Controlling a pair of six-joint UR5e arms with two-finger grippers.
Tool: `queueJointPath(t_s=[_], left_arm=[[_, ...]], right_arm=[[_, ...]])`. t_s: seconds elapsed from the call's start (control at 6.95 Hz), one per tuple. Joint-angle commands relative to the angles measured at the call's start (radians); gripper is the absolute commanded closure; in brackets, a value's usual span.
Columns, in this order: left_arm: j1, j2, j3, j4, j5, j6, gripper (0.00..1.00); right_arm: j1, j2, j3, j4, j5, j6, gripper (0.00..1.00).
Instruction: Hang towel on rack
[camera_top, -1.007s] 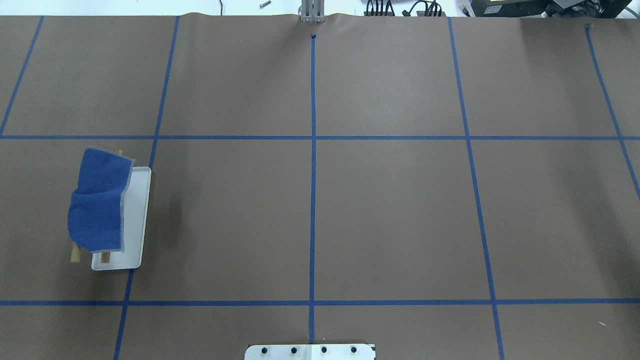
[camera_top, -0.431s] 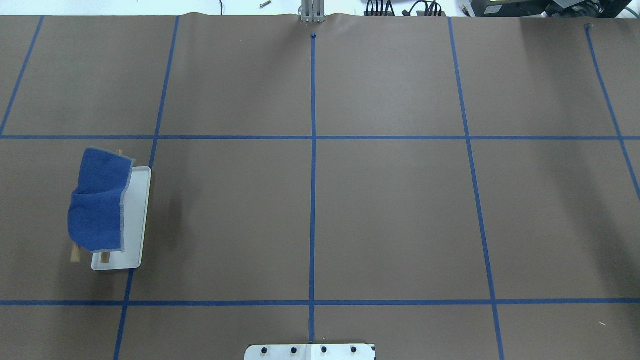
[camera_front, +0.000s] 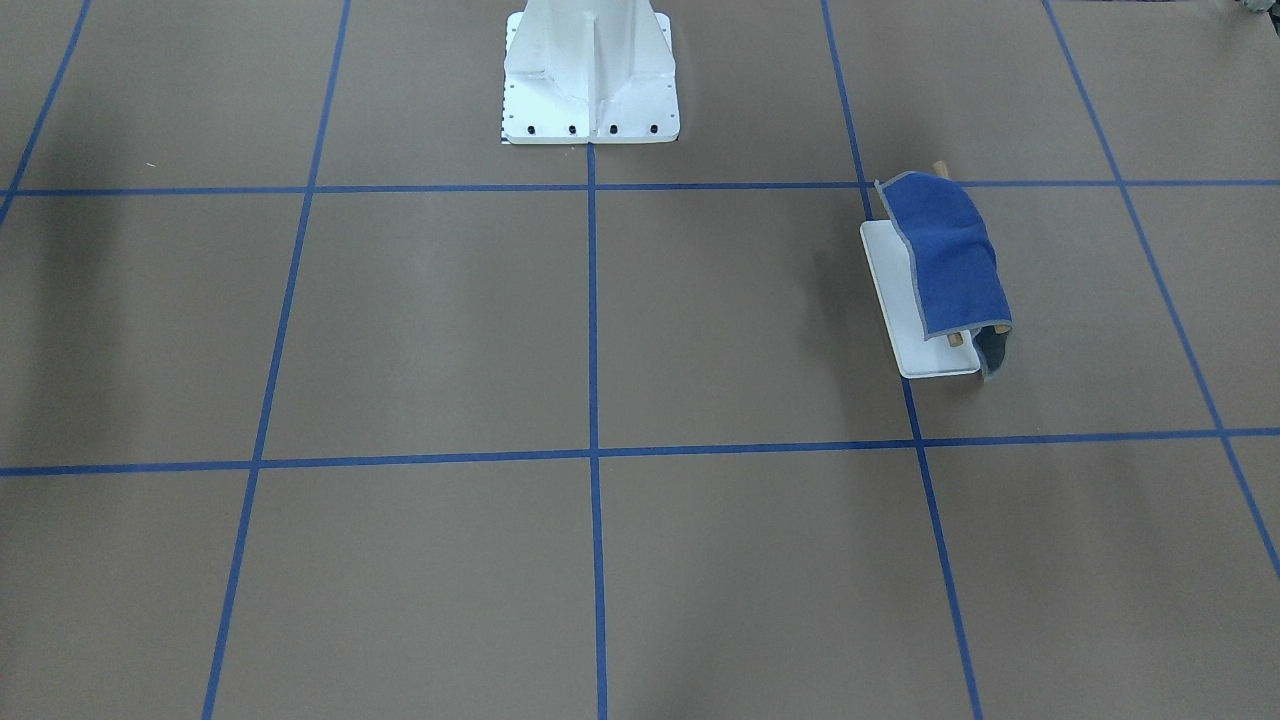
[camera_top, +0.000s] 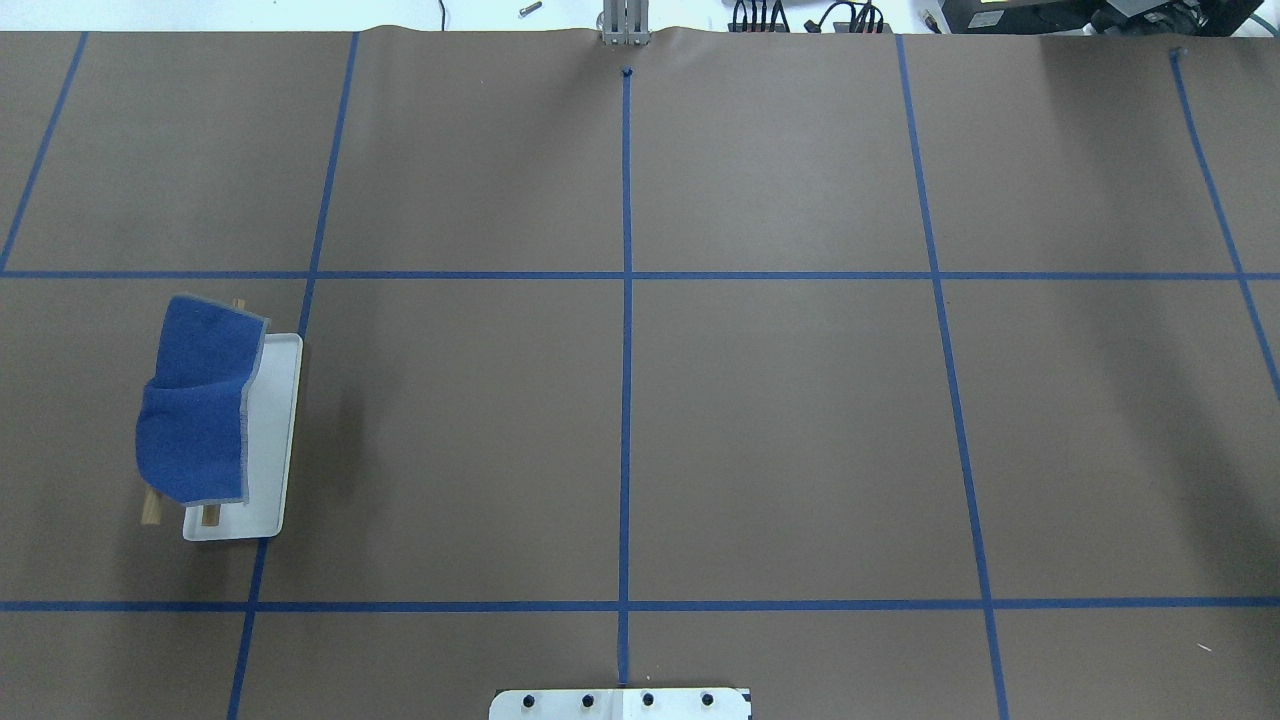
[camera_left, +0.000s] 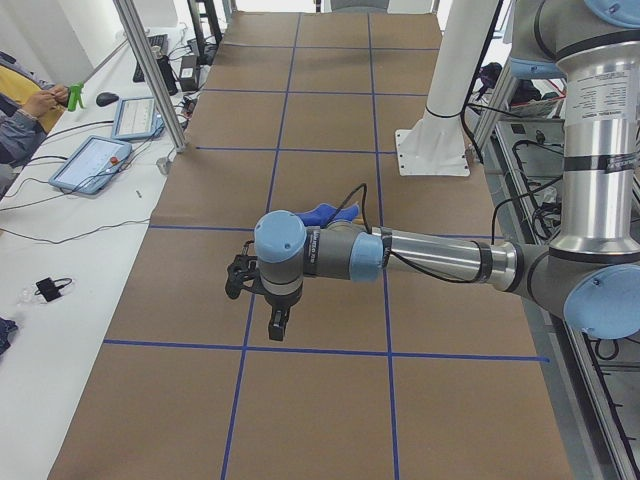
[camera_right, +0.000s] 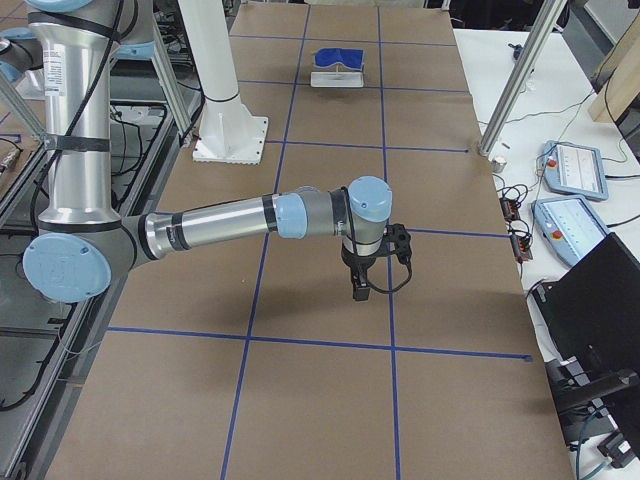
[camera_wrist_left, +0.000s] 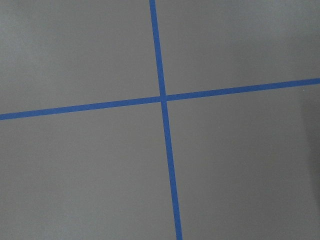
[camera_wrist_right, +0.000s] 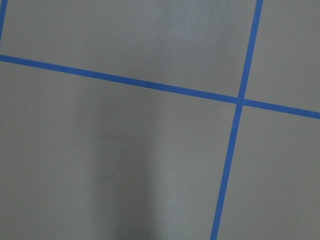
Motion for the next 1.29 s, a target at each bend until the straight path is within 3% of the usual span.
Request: queueJointPath(t_s=[0.0,0.72,1.15], left_arm=[[0.0,-0.006,-0.005,-0.015,0.0,0.0,0.02],[0.0,0.004,0.019,-0.029,-0.003,0.005,0.02],[-0.001,0.001,-0.017,-0.049,-0.004,-0.003,0.02]], right_arm=[[0.001,0.019,0.005,-0.001,0.012,0.002,0.0],[0.002,0.065,0.024,0.0,0.065,0.022,0.0],[0.024,0.035,0.118,-0.068,0.076,0.033,0.0]])
